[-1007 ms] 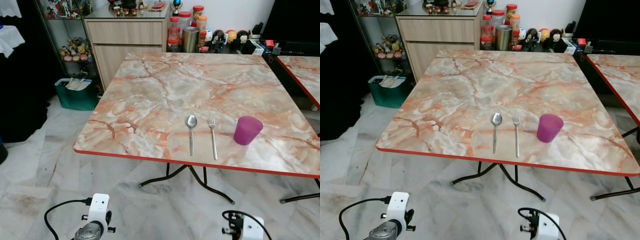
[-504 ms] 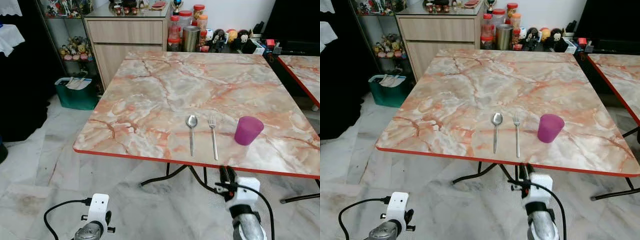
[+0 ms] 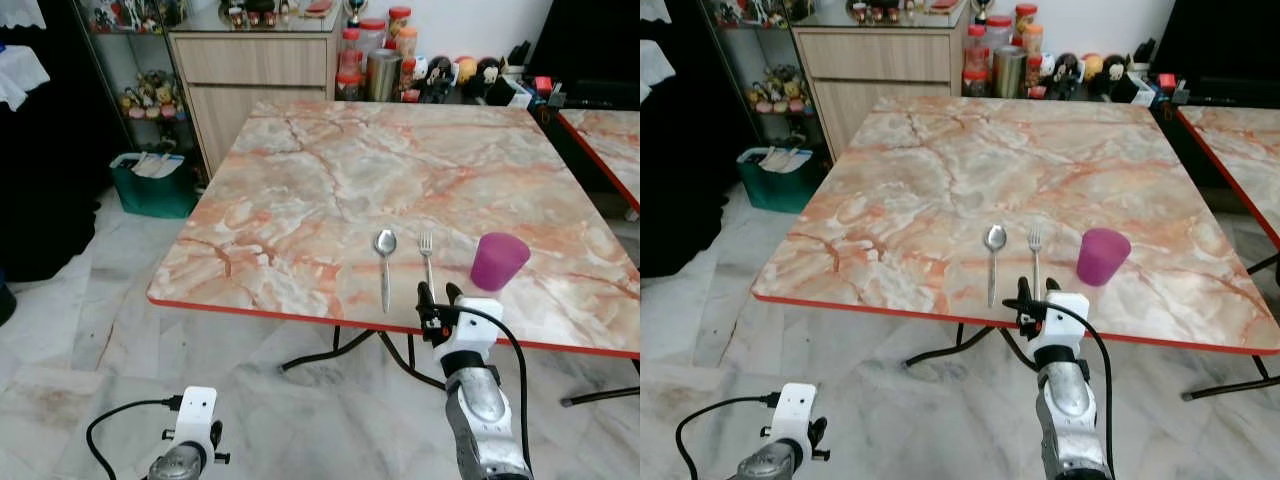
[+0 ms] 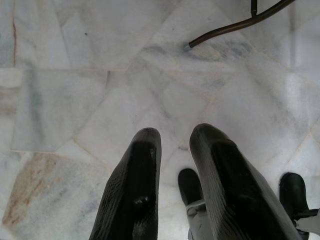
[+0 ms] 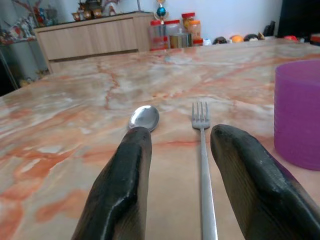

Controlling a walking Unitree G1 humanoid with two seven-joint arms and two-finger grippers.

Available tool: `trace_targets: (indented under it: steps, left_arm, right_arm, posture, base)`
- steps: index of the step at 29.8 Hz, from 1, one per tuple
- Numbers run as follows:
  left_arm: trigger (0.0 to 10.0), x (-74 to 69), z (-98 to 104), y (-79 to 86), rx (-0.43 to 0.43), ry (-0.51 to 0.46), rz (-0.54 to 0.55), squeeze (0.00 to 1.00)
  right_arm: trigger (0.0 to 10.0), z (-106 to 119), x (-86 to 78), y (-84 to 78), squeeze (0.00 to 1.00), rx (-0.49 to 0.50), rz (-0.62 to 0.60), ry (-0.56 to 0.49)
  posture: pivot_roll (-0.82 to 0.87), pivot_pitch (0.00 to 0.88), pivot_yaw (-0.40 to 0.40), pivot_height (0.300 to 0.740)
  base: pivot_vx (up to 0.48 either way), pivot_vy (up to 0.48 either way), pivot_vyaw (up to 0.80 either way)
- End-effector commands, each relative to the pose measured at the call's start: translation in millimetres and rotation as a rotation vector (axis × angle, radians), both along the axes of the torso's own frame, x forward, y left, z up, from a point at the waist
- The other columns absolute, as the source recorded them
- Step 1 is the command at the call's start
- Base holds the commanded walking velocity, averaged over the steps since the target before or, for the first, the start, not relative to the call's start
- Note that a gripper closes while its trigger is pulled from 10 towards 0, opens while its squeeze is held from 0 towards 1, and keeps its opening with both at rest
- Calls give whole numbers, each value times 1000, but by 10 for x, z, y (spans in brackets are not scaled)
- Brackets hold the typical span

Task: Setting the table

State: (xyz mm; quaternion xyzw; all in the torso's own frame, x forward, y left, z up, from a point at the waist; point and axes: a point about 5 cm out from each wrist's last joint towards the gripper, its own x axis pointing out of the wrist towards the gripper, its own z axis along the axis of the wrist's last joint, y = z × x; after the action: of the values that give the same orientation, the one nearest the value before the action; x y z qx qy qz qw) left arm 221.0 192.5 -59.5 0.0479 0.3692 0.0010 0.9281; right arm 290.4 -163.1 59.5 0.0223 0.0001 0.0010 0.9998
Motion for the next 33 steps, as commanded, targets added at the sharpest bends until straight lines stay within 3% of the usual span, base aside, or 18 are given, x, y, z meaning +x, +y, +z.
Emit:
trace_targets:
  steps: [1, 33]
  left_arm:
    - [10000, -5, -5, 0, -1, 4, -2, 0]
    - [10000, 10, 8, 12, -12, -5, 13, 0]
  right_arm:
    - [10000, -3, 72, 14, 0, -22, -9, 33]
    - [10000, -9, 124, 94, 0, 1, -16, 40]
  posture:
    - [12, 0, 2, 740]
    - [17, 0, 2, 740]
  base:
    - [0, 0, 0]
    - [267, 0, 0]
